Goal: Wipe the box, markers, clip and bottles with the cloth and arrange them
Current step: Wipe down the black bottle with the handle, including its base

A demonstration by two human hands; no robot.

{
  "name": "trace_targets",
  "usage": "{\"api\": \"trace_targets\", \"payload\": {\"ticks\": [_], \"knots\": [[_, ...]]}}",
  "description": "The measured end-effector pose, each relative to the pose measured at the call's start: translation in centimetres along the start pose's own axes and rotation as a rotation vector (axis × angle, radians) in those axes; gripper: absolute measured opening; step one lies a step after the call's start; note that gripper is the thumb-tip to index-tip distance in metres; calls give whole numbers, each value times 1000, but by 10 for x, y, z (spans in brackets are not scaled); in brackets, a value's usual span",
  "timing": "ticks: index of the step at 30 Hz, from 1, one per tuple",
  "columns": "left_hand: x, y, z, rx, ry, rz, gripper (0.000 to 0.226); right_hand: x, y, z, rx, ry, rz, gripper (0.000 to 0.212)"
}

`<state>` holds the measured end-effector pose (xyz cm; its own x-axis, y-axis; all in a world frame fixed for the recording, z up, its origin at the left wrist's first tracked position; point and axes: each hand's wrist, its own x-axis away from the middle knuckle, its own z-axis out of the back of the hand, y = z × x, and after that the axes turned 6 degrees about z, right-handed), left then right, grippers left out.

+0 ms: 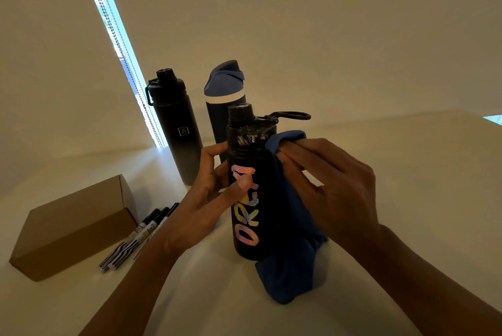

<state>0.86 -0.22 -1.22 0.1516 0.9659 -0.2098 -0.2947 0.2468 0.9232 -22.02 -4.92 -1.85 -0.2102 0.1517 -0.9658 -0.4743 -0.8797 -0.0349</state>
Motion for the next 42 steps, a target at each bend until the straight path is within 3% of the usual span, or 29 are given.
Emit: {"api": "trace_targets", "payload": {"ticks": [3, 10, 13, 20, 30, 36, 39, 42], "knots": [[0, 1, -1, 2, -5, 1, 58, -6, 1, -2, 101, 45, 41, 22], [-3, 3, -4, 10, 40, -15, 57, 8, 4, -2, -71, -69, 62, 22], [-4, 2, -5, 1, 21, -6, 67, -5, 7, -2, 73, -5, 83, 21], [-4, 3, -7, 36, 48, -16, 68, -2, -4, 1, -65, -16, -95, 26], [-3, 0, -6, 28, 53, 2, 63, -3, -6, -14, -123, -36, -80, 33], [-3, 1, -1, 36, 99, -4, 64, 10, -11, -20, -222, -228, -159, 39], [-3, -2, 1, 27, 90, 23, 66, 6, -5, -22, -291, -252, -299, 33], [-4, -3, 1, 20, 69, 28, 67, -2, -5, -20, -268, -235, -298, 40]]}}
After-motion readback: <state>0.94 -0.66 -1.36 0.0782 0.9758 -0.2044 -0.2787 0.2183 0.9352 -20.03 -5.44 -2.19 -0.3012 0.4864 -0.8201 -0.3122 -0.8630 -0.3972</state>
